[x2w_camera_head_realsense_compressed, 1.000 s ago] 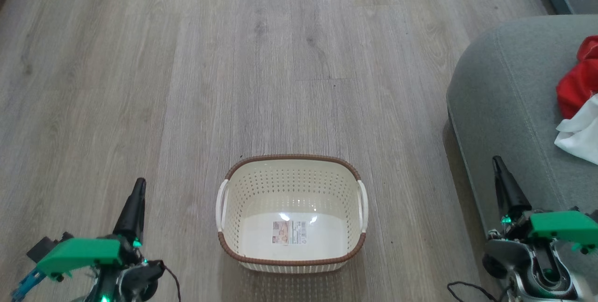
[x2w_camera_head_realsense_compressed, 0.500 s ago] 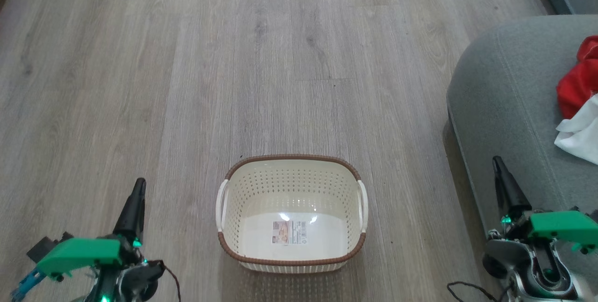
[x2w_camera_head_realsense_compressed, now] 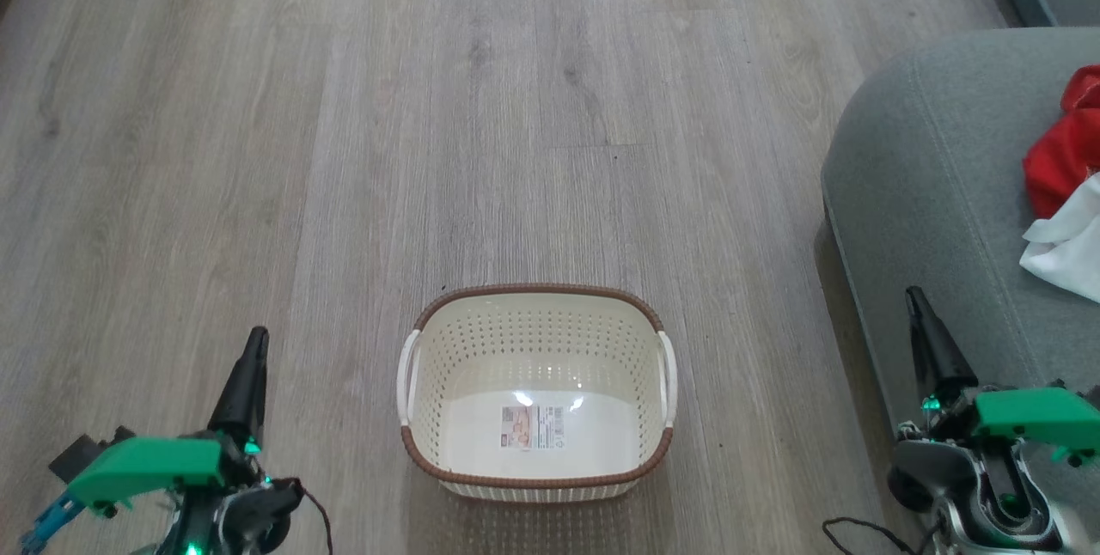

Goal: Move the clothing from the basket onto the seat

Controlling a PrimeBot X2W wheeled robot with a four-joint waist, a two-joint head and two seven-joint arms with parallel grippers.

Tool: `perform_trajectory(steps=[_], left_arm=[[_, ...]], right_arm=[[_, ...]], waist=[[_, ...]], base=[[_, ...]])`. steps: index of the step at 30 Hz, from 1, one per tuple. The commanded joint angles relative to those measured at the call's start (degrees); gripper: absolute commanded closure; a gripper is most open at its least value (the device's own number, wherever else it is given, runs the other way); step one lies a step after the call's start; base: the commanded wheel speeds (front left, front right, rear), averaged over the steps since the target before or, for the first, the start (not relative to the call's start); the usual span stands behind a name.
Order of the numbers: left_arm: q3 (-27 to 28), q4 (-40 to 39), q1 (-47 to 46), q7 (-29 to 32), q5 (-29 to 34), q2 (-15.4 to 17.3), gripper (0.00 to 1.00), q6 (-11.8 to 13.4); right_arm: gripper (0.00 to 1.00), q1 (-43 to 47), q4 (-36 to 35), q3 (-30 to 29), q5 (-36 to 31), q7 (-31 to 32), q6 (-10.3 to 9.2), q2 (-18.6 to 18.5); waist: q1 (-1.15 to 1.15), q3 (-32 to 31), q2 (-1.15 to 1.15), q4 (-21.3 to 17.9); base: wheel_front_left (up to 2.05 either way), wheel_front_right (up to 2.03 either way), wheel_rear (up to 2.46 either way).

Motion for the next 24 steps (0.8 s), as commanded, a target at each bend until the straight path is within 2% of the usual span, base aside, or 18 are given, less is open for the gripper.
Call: perform_trajectory(steps=[1, 24], left_arm=[[1.55, -1.98, -2.75, 0.44, -0.37, 0.45, 1.00, -0.09], [1.55, -1.98, -2.75, 0.44, -0.37, 0.45, 1.00, -0.09]], right_arm=[[1.00, -1.18, -2.25, 1.00, 0.34, 0.34, 0.00, -0.19], [1.00, -1.18, -2.25, 1.00, 0.35, 0.34, 0.00, -0.19]], waist=[[0.00, 0.00, 0.00, 0.00], [0.00, 0.00, 0.00, 0.00]], base=[[0.00, 0.00, 0.00], [0.00, 0.00, 0.00]])
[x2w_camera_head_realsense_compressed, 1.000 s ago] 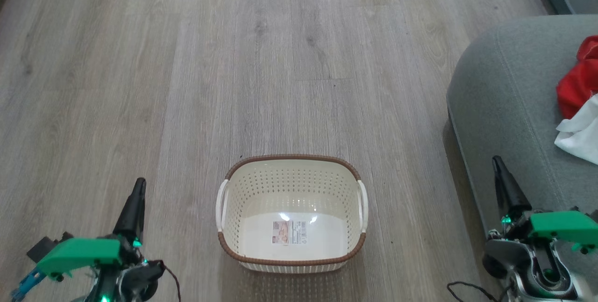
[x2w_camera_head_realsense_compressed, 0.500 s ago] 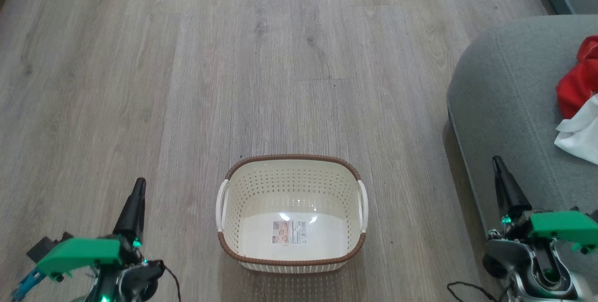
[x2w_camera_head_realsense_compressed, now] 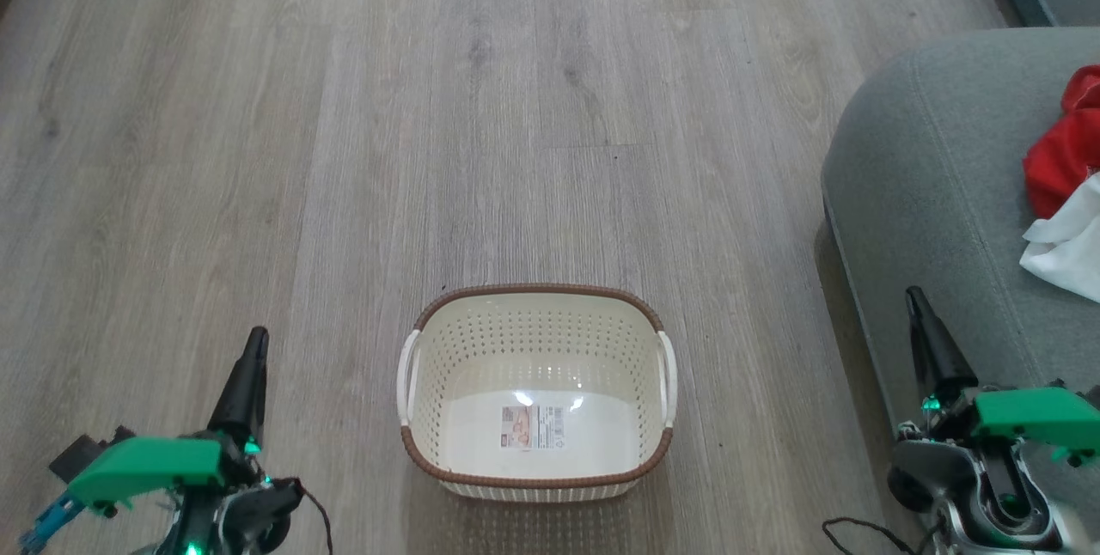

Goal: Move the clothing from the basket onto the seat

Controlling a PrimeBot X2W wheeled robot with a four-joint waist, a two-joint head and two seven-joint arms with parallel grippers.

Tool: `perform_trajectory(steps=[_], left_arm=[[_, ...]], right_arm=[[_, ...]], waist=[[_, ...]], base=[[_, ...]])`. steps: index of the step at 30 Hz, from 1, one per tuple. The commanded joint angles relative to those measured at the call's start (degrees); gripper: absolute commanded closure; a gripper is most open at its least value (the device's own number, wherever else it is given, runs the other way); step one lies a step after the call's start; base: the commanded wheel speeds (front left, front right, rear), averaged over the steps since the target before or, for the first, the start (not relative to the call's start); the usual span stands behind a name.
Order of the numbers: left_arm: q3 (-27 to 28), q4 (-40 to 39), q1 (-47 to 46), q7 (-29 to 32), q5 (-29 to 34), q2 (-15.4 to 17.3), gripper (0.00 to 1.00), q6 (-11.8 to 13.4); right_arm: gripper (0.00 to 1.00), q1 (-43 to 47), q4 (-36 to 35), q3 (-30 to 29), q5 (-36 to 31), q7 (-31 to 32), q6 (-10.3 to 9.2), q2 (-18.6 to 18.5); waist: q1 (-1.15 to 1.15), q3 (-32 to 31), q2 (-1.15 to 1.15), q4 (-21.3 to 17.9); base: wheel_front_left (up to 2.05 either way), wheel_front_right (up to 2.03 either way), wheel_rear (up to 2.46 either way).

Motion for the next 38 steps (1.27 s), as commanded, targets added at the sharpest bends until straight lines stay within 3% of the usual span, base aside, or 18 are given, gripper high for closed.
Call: perform_trajectory(steps=[1, 38], left_arm=[[1.56, -1.97, -2.75, 0.44, -0.37, 0.45, 1.00, -0.09], [1.56, -1.98, -2.74, 0.44, -0.37, 0.45, 1.00, -0.09]], right_arm=[[1.00, -1.18, -2.25, 1.00, 0.35, 0.34, 0.01, -0.19], [1.00, -1.18, -2.25, 1.00, 0.35, 0.34, 0.01, -0.19]], waist=[[0.00, 0.00, 0.00, 0.00], [0.00, 0.00, 0.00, 0.00]], base=[[0.00, 0.00, 0.00], [0.00, 0.00, 0.00]])
